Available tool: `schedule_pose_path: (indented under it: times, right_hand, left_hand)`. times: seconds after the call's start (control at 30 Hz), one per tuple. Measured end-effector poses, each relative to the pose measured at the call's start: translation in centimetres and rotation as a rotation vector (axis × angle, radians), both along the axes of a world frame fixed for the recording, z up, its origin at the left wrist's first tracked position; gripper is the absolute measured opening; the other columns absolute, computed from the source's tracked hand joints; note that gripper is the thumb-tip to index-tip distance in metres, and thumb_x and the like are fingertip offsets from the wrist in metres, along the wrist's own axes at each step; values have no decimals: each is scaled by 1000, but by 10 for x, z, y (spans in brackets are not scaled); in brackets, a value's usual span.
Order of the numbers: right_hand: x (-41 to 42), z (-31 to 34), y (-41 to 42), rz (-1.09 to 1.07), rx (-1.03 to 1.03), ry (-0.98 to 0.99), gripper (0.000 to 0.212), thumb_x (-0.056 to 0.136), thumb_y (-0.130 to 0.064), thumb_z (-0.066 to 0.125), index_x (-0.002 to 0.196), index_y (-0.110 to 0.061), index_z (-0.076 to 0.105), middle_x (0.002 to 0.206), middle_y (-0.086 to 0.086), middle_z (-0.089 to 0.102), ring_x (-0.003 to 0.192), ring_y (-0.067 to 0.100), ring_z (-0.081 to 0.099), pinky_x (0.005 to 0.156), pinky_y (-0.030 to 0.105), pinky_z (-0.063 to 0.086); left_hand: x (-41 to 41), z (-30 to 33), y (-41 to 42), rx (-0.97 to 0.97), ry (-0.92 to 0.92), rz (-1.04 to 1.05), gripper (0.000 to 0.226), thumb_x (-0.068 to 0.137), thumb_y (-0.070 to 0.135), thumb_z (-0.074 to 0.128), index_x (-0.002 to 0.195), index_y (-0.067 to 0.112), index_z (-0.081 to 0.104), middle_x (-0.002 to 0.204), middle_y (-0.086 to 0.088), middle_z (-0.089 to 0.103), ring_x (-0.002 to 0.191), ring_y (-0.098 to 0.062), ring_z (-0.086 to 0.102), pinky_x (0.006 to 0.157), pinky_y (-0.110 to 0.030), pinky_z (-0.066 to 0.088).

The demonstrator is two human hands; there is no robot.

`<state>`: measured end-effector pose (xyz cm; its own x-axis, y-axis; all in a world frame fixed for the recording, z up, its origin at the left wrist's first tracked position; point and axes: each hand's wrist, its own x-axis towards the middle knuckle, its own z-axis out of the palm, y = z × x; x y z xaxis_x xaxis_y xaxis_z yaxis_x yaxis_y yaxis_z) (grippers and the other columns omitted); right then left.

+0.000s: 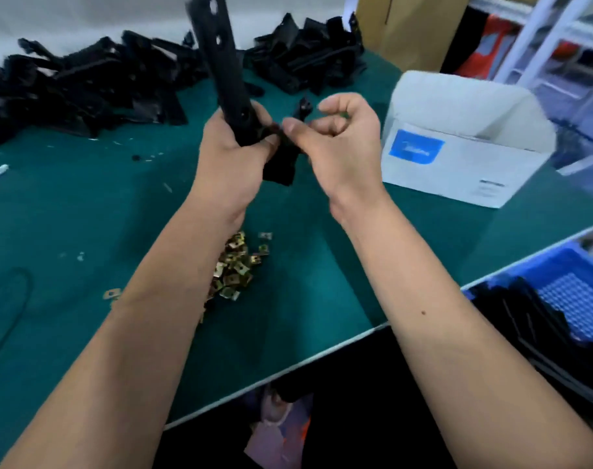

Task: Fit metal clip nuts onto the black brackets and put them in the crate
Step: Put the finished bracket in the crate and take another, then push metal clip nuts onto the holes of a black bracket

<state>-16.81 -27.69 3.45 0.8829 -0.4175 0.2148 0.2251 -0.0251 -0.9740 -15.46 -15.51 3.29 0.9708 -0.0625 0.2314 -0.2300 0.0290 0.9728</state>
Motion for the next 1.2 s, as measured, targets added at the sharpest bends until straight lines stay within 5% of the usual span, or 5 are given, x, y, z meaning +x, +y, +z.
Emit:
schedule_pose_path:
  times: [0.43, 0.6, 0.73, 0.9, 1.2]
  right_hand:
    - [-191, -2, -291, -711, -73, -86, 22, 79, -19, 78, 90, -20, 59, 69, -5, 61, 66, 14, 54, 68, 31, 47]
    - [-246, -68, -375, -886, -207, 350, 9, 83, -19, 79, 83, -10, 76, 75, 11, 69, 69, 19, 62, 68, 35, 52]
    - [-269, -130, -394, -941, -401, 818, 26, 81, -31, 81, 98, -11, 82, 91, 19, 76, 91, 31, 73, 74, 36, 51]
    - [-280, -174, -393, -823, -356, 1076, 39, 81, -44, 82, 68, -9, 69, 68, 10, 62, 79, 32, 68, 61, 29, 42]
    - [-264, -145, -404, -992, -363, 869, 39, 89, -42, 75, 108, -8, 74, 101, 11, 75, 100, 32, 68, 83, 36, 52]
  left_hand:
    - [-135, 10, -280, 29, 23, -583, 56, 81, -7, 74, 131, 7, 53, 88, 1, 70, 71, -9, 66, 82, -30, 58]
    - [-181, -49, -353, 133, 337, -779, 35, 81, 0, 76, 99, 23, 58, 93, -3, 71, 97, -22, 70, 99, -44, 54]
    - [-202, -108, -380, 128, 732, -824, 15, 86, 0, 71, 88, 12, 61, 90, -12, 62, 92, -23, 58, 89, -39, 51]
    - [-210, -146, -380, 66, 1031, -821, 9, 93, 2, 65, 89, 7, 59, 83, -11, 54, 74, -19, 51, 84, -28, 49]
    - [-190, -140, -375, 243, 697, -664, 23, 85, 11, 73, 103, 18, 60, 107, -5, 68, 101, -24, 66, 101, -39, 53]
